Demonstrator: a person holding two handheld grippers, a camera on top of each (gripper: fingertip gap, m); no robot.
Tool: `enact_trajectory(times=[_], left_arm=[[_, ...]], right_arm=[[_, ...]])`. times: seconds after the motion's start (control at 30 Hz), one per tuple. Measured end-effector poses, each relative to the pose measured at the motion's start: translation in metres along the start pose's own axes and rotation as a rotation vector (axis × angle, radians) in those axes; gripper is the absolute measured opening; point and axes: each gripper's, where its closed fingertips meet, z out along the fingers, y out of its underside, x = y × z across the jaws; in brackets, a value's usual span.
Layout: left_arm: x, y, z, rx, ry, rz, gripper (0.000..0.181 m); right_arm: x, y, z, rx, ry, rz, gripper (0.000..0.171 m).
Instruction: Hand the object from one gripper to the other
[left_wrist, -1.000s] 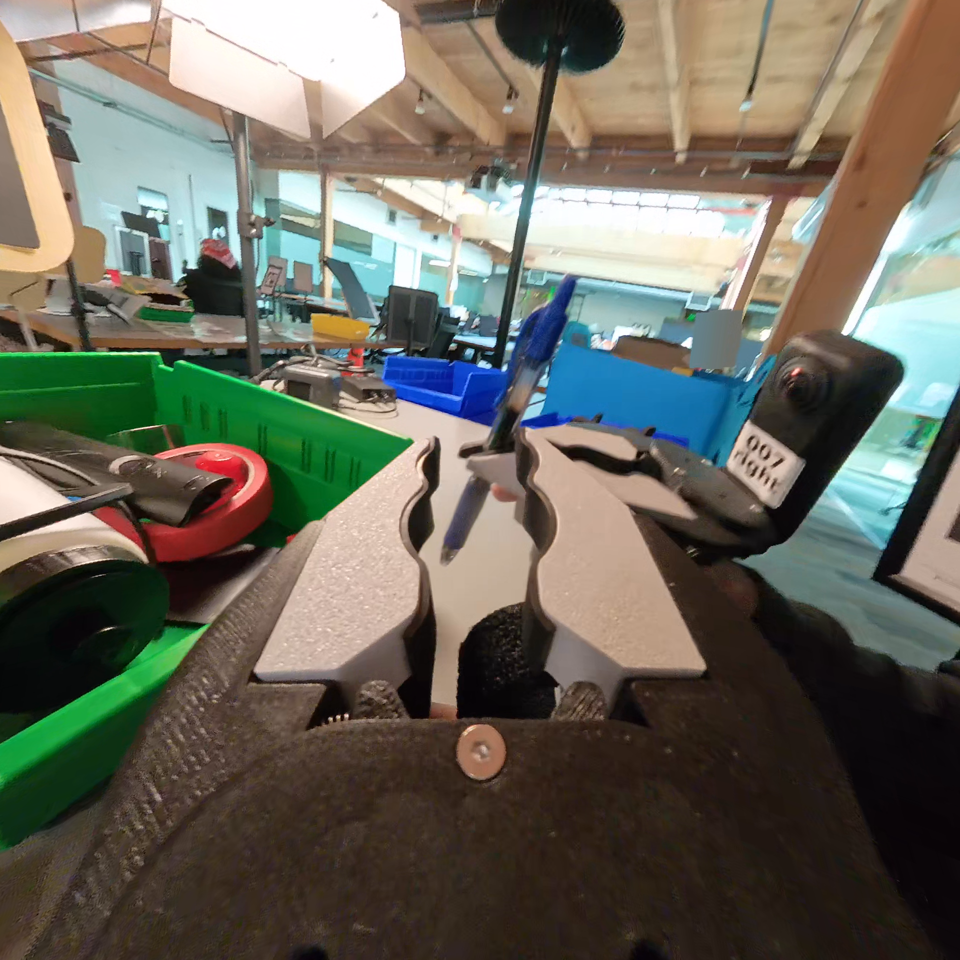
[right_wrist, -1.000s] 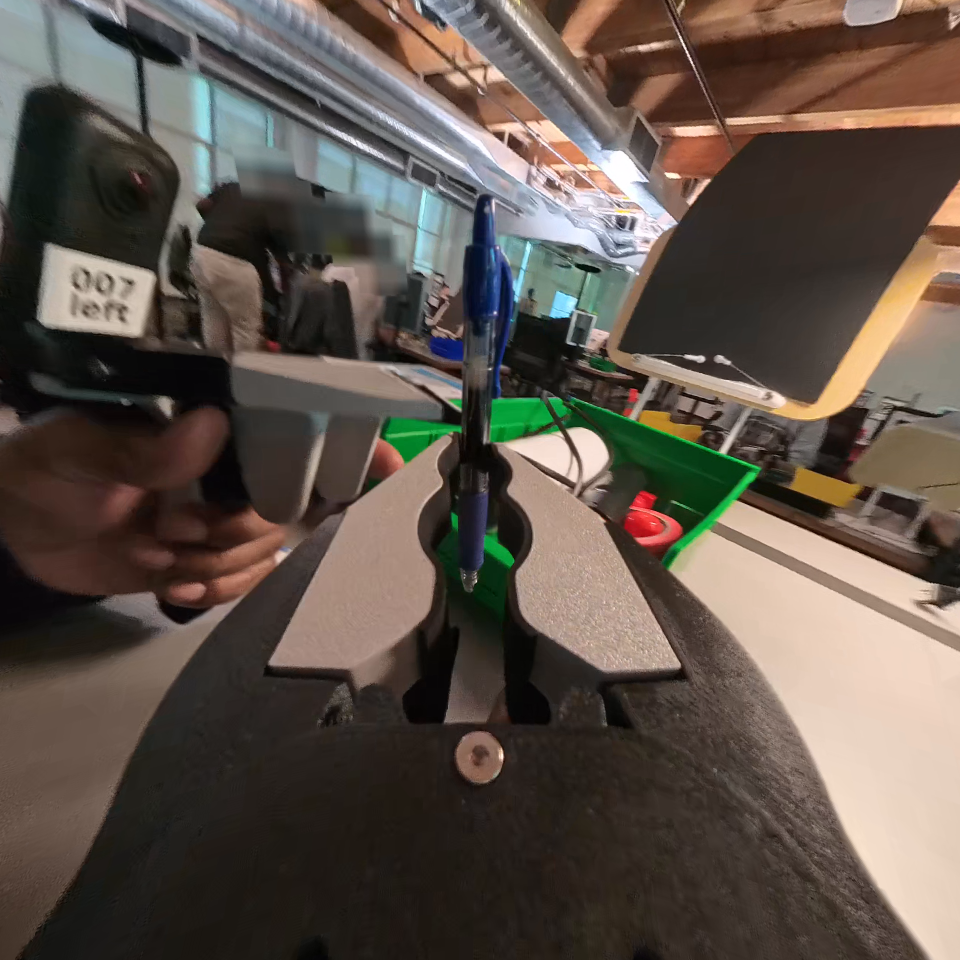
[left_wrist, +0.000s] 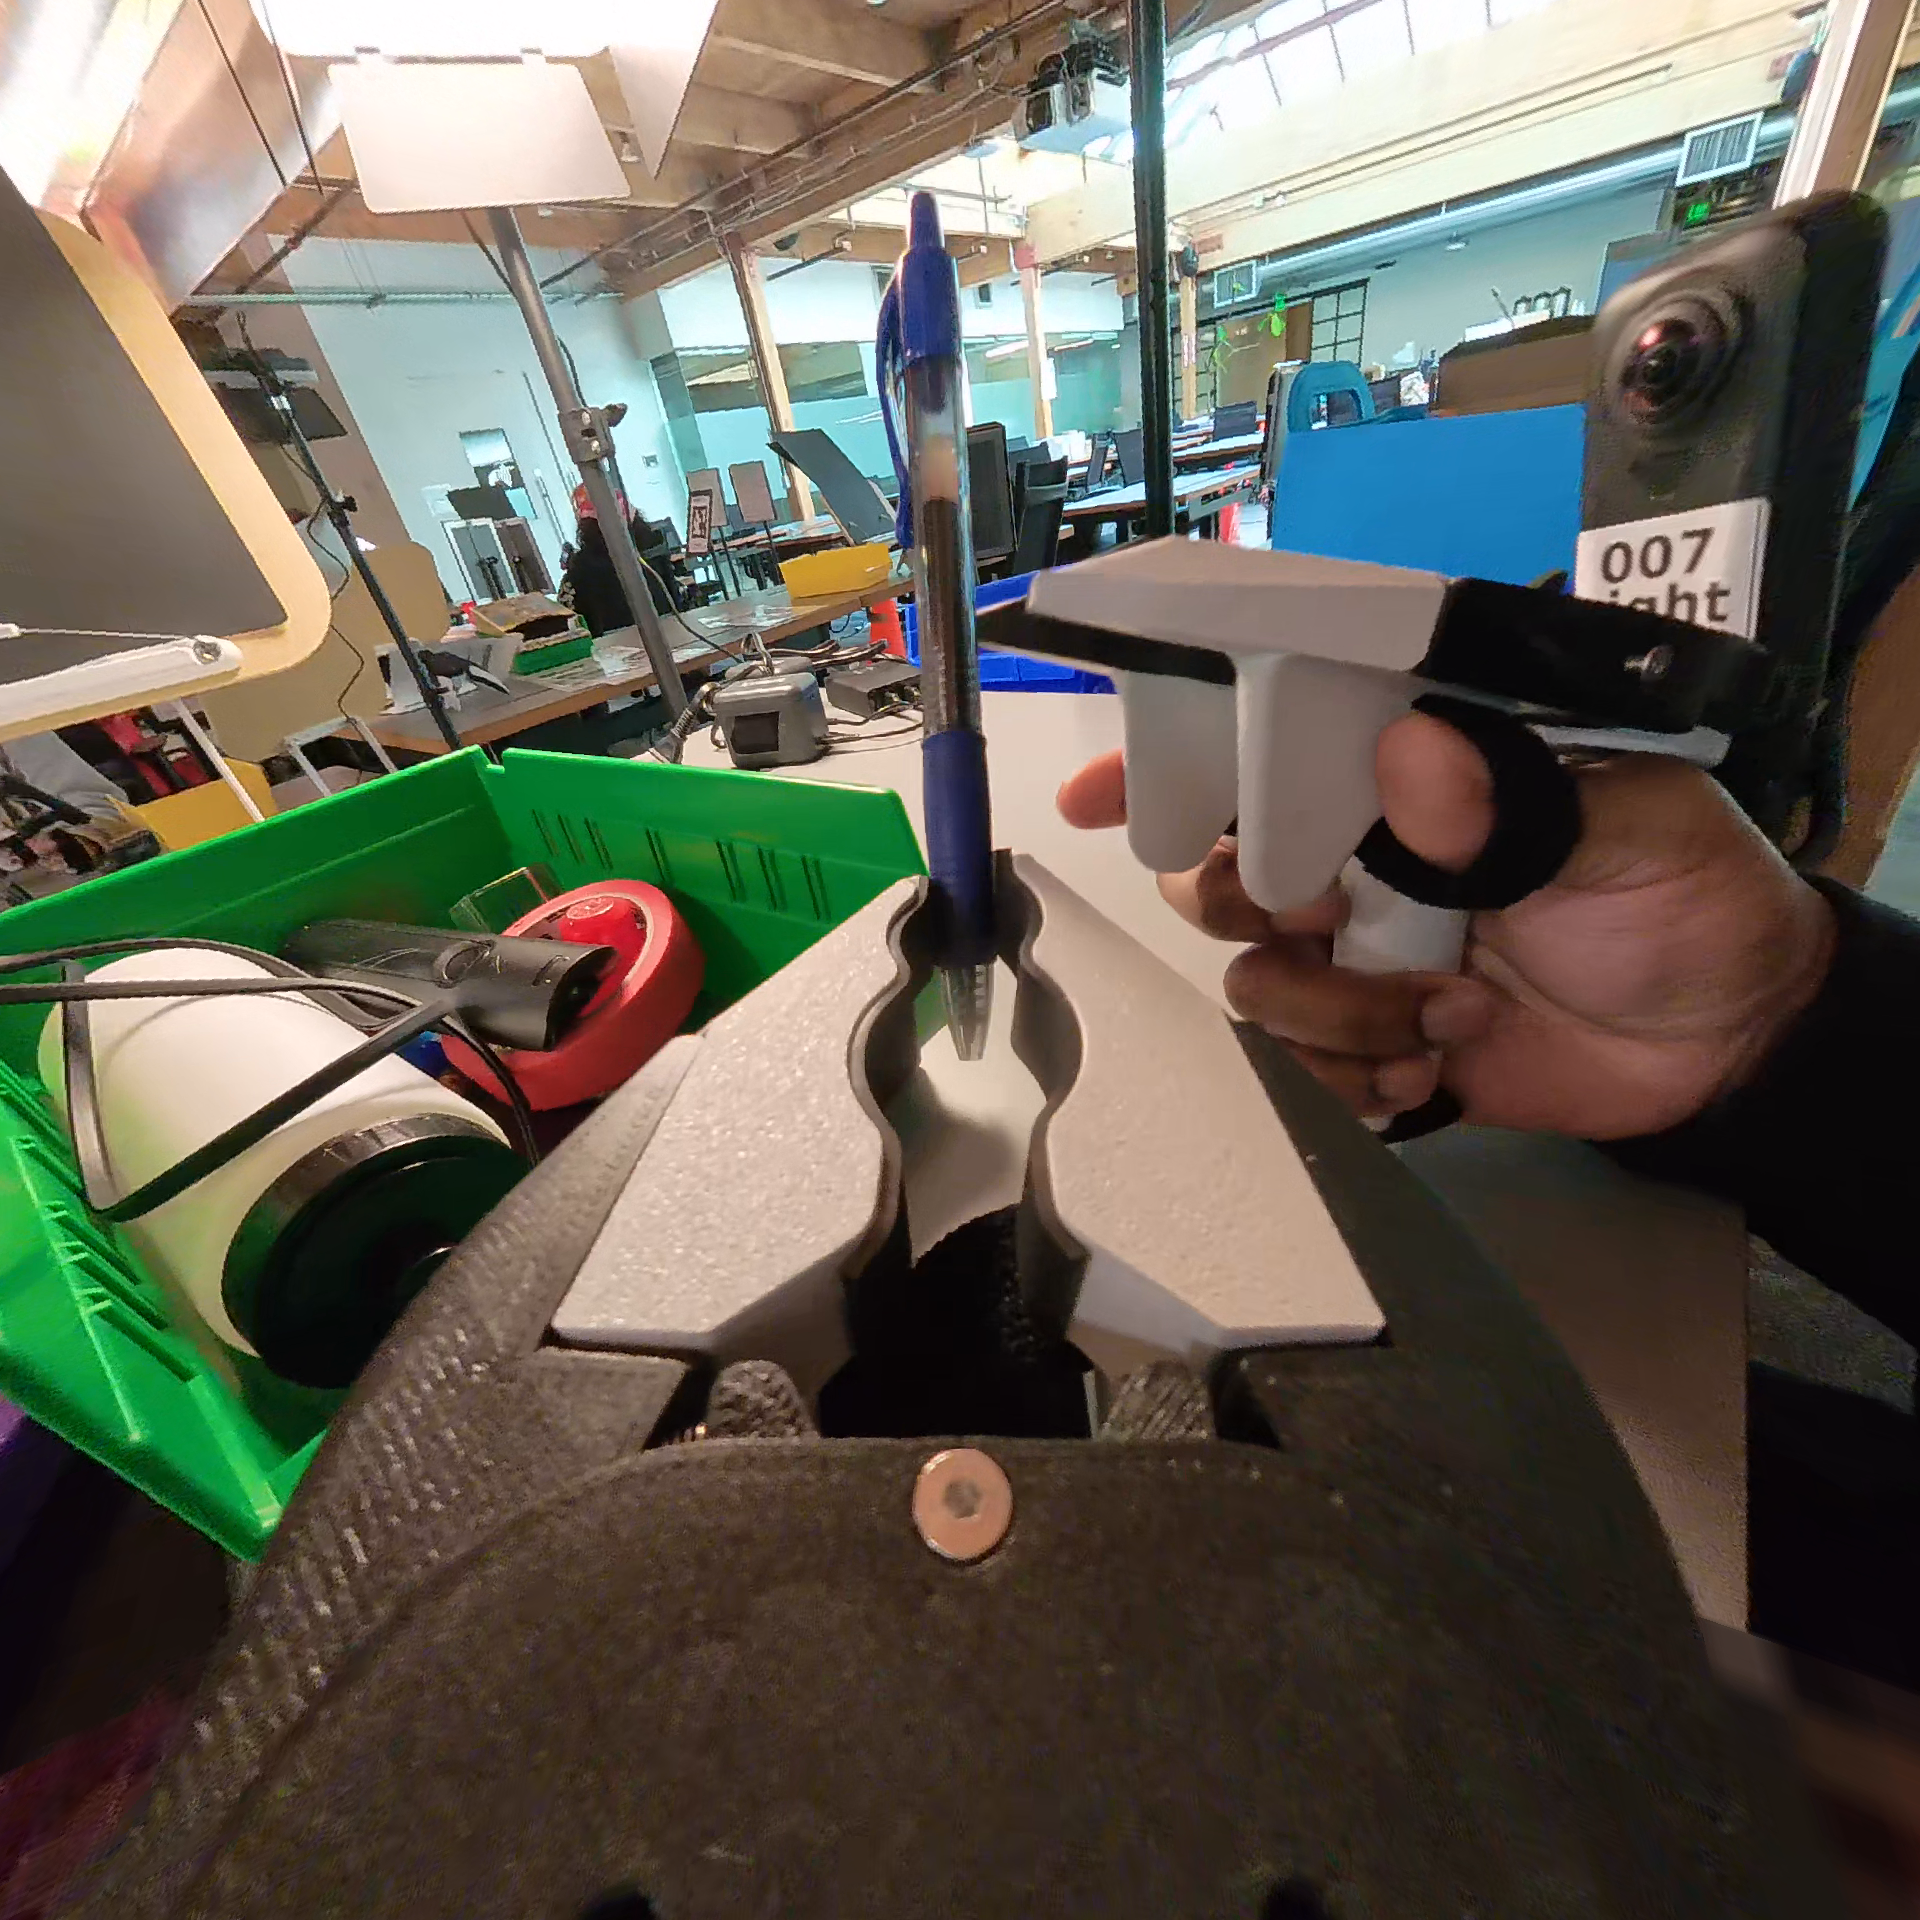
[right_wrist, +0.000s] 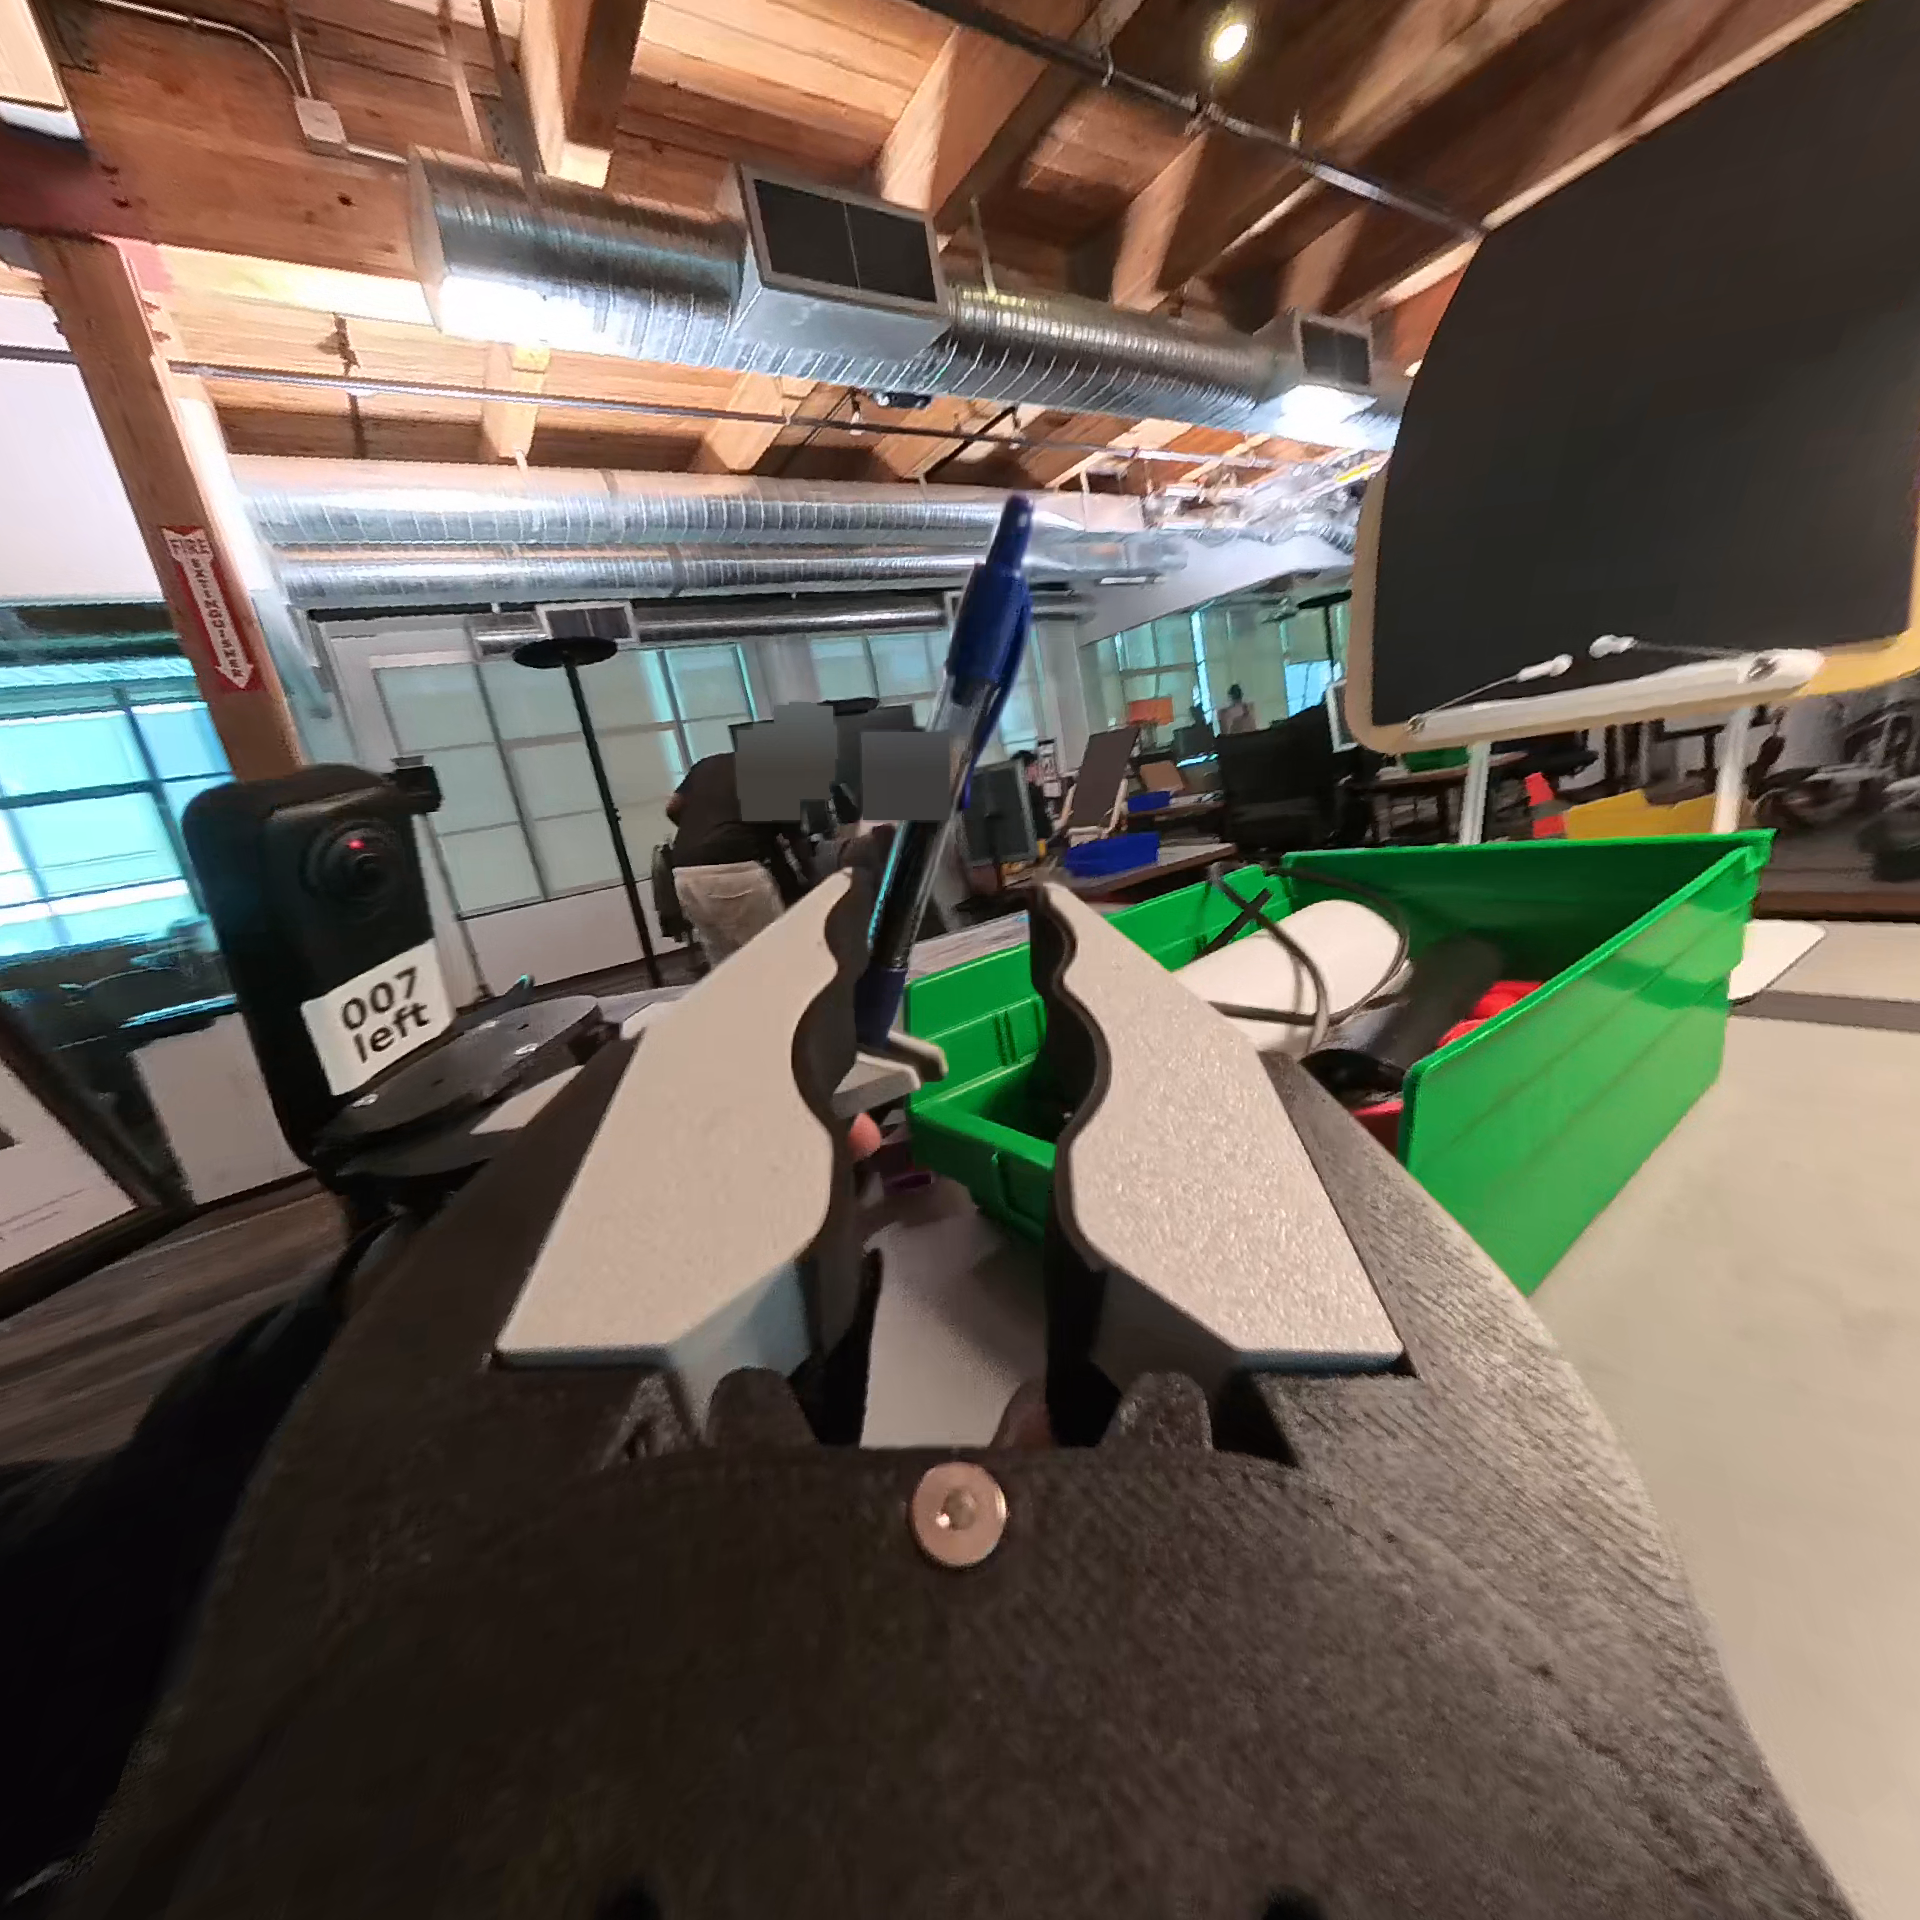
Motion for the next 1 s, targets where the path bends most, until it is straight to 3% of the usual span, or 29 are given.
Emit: enact_trajectory(times=[0.1,0.17,0.27,0.37,0.5,0.63,0.7,0.83,1.0], left_arm=[[0.006,0.001,0.001,-0.004,0.021,0.029,0.012],[0.013,0.004,0.003,-0.019,0.056,0.038,0.012],[0.012,0.004,0.003,-0.022,0.047,0.035,0.014],[0.003,-0.016,-0.005,0.091,0.032,-0.05,0.024],[0.001,-0.036,-0.015,0.209,0.061,-0.13,0.026],[0.007,-0.033,-0.012,0.183,0.048,-0.052,0.026],[0.007,-0.032,-0.012,0.177,0.043,-0.033,0.015],[-0.001,-0.03,-0.013,0.166,0.014,-0.044,0.014],[-0.017,-0.038,-0.021,0.215,-0.084,-0.025,0.014]], right_arm=[[-0.006,0.007,0.003,-0.035,-0.043,0.032,0.033],[-0.01,0.009,0.003,-0.049,-0.054,-0.001,0.013],[-0.001,0.008,0.001,-0.051,0.016,-0.063,0.011],[0.009,0.002,-0.002,-0.032,0.091,-0.12,0.011],[-0.003,0.018,0.004,-0.115,0.059,-0.23,0.01],[-0.028,0.044,0.011,-0.23,-0.033,-0.412,0.011],[-0.033,0.05,0.013,-0.254,-0.05,-0.471,0.011],[-0.03,0.049,0.012,-0.249,-0.043,-0.431,0.012],[-0.028,0.02,0.006,-0.111,-0.054,-0.29,0.026]])
